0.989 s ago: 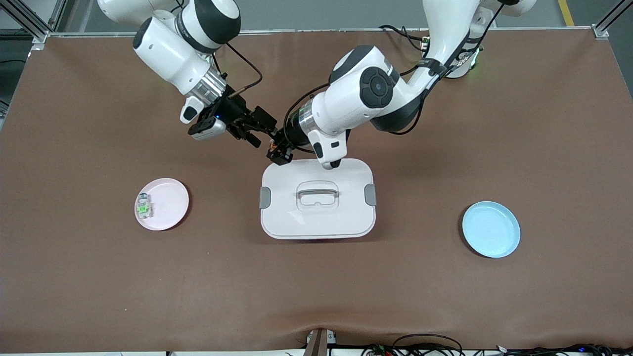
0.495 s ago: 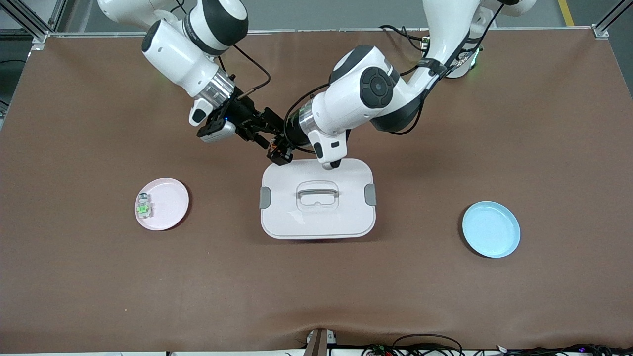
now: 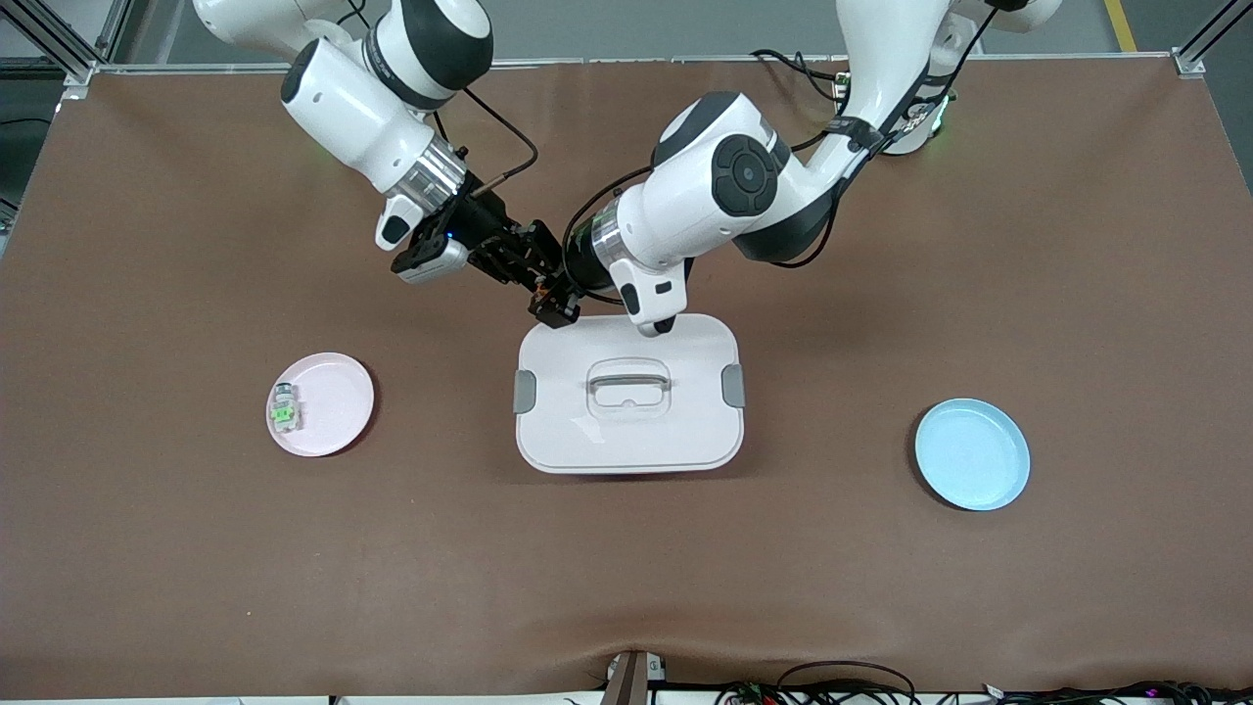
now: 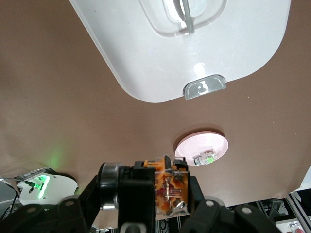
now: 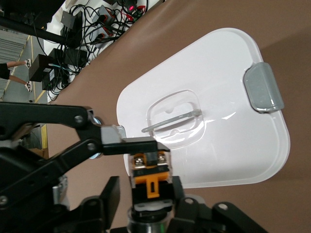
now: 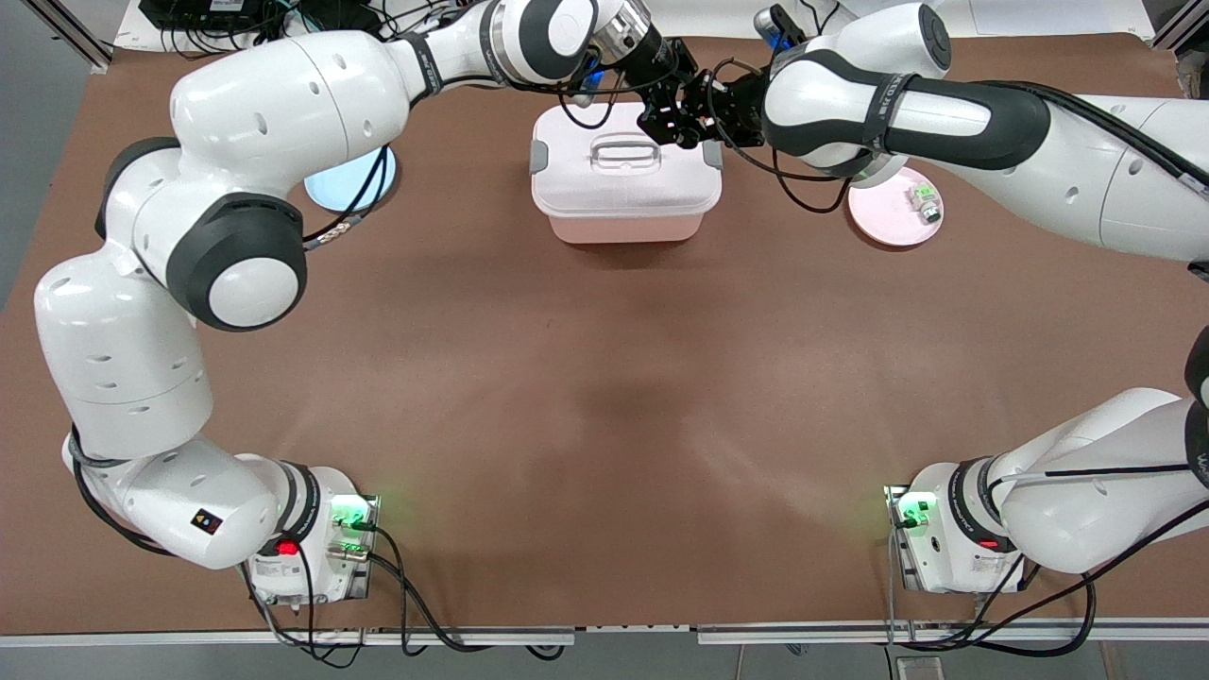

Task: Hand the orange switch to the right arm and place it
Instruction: 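Close the right gripper on the orange switch beside the left gripper, then open the left gripper and pull it away from the switch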

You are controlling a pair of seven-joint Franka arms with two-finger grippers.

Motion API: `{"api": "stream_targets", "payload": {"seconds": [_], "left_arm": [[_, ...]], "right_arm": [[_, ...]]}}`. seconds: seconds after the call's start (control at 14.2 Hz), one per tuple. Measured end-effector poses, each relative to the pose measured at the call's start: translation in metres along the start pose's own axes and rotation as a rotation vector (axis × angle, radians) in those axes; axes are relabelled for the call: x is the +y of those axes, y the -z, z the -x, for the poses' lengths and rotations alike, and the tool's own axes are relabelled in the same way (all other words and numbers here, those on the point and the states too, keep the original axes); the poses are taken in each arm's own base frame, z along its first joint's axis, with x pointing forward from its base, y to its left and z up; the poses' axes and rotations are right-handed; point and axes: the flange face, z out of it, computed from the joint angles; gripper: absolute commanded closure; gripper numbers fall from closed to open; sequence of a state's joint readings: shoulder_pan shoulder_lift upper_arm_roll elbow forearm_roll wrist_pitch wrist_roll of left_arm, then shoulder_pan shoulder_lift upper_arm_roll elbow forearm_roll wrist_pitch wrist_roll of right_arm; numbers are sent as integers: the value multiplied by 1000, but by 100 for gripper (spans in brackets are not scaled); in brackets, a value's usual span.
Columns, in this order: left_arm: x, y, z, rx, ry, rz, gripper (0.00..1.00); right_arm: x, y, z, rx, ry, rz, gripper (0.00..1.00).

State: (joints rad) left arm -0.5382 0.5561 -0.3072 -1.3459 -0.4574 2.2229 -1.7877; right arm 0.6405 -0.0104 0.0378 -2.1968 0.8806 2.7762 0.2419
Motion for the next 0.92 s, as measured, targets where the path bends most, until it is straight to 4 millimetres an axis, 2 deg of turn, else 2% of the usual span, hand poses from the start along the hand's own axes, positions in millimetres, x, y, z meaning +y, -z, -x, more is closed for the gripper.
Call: {"api": "stream_targets", "payload": {"seconds": [0.78,0.85,0.92], "left_arm": [[1,0,-2,1,3,0,100],[1,0,-2,1,3,0,92],[1,0,-2,1,3,-1,73]], "right_arm": [[-1,-2,-1,-1,-2,0,100],[0,-2,-1,-1,-2,0,100],[0,-2,-1,-2,-2,0,100]]}}
